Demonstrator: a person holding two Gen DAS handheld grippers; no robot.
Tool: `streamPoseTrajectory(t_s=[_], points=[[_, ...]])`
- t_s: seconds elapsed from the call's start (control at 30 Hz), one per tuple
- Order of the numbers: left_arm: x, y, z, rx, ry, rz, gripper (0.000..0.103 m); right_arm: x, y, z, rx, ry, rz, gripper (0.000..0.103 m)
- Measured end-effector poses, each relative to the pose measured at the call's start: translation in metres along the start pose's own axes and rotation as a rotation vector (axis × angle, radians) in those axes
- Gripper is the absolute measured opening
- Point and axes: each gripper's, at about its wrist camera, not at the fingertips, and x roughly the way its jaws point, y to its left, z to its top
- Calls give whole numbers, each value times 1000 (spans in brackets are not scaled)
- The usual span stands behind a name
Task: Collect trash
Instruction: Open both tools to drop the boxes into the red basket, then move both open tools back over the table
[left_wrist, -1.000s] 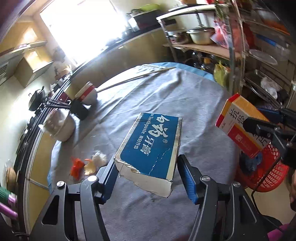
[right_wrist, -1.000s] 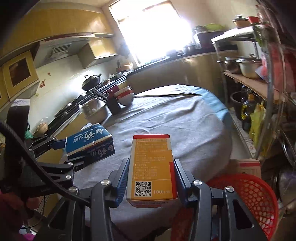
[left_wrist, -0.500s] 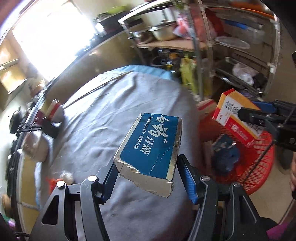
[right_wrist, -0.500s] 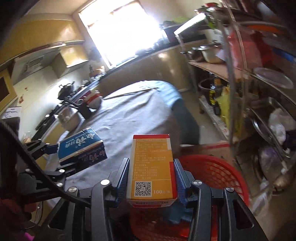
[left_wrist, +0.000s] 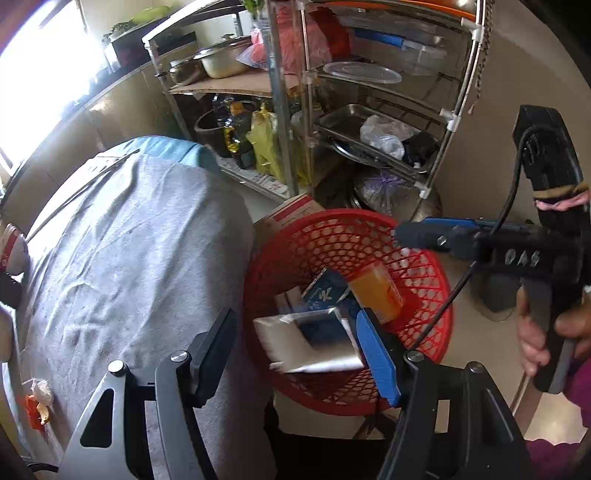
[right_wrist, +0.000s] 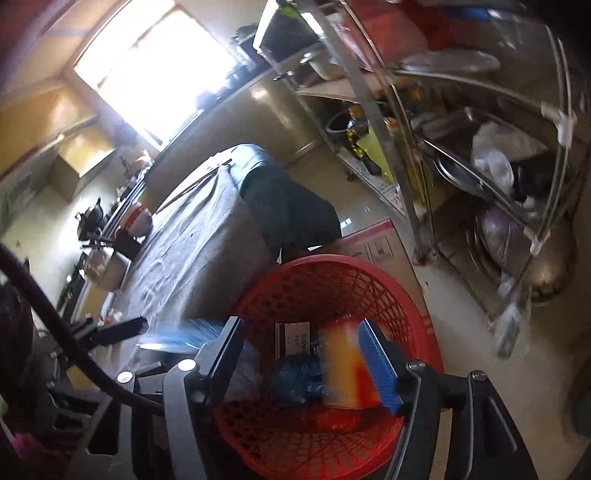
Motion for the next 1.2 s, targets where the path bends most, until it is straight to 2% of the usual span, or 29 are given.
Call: streamPoseTrajectory(t_s=[0.1, 0.2, 0.4, 0.5, 0.67, 0.87, 1.03, 1.2], points=[[-3, 18, -5, -52, 11, 63, 68, 0, 0, 2, 20, -6, 15, 68], [-12, 46, -16, -138, 27, 162, 68, 2, 15, 5, -12, -12, 36, 68], [-37, 97, -55, -288, 45, 321, 69, 23, 68, 8, -116, 18, 102, 68], [-54, 126, -85, -366, 50, 400, 69, 38, 105, 9, -177, 40, 153, 68], [-74, 166, -130, -503, 70, 472, 69, 60, 162, 1, -280, 82, 219, 68], [-91, 203, -176, -642, 57, 536, 69, 84, 230, -18, -397, 130, 283, 68], [-110, 223, -206, -730, 30, 585, 69, 98, 278, -35, -486, 154, 316, 68], [-119, 239, -226, -783, 17, 610, 69, 106, 308, -48, -541, 179, 336, 68]])
